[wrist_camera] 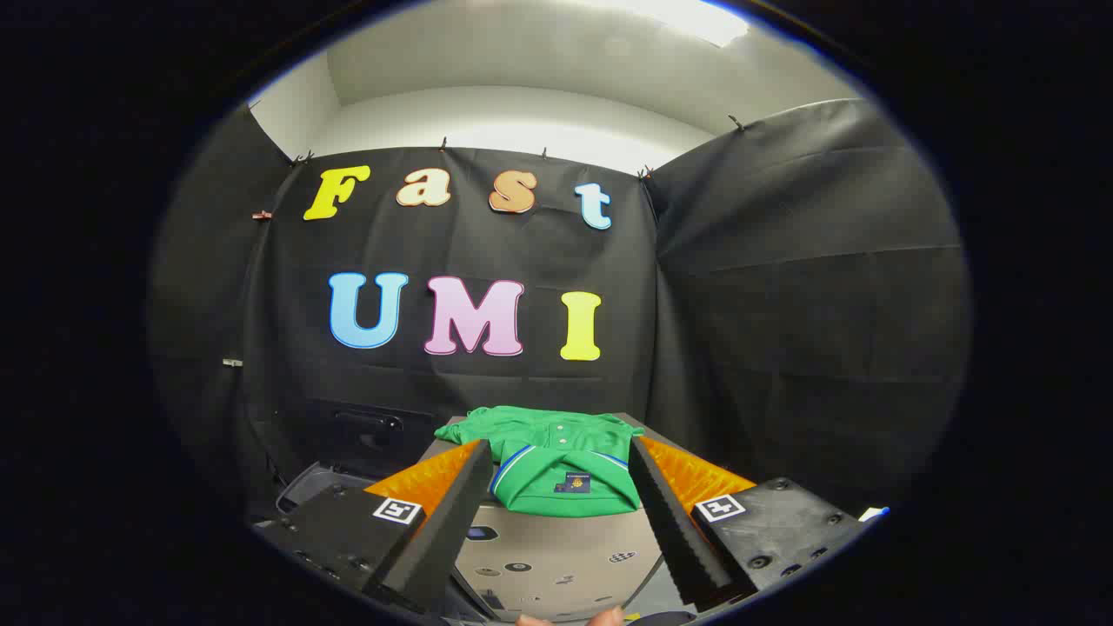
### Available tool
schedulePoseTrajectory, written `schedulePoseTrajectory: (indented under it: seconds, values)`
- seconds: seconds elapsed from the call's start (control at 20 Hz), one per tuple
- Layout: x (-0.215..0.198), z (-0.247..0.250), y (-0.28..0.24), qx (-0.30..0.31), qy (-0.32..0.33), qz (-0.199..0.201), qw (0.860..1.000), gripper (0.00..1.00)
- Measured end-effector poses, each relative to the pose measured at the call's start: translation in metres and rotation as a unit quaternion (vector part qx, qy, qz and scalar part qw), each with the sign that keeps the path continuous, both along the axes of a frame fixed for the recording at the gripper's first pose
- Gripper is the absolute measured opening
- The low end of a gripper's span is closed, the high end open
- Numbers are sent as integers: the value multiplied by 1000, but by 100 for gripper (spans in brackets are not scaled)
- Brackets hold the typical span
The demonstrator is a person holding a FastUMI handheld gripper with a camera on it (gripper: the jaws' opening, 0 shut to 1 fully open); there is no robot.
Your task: Put the clothes into the washing machine and then close the washing machine lid.
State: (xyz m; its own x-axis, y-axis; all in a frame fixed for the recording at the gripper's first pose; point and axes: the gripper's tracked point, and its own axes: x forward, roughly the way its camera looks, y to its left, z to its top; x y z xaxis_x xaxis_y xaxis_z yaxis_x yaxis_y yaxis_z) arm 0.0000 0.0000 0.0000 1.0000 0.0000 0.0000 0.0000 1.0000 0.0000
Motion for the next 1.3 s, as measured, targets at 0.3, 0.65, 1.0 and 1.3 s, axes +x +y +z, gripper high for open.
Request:
schedulePoseTrajectory:
  seconds: [0.3,0.65,1.0,1.3]
  values:
    - [6,-11,-2,-1,16,-7,1000,98]
    - [9,-15,1,1,23,-3,1000,98]
    - [21,-15,2,-5,31,0,1000,98]
    - [71,-5,10,-13,61,25,998,98]
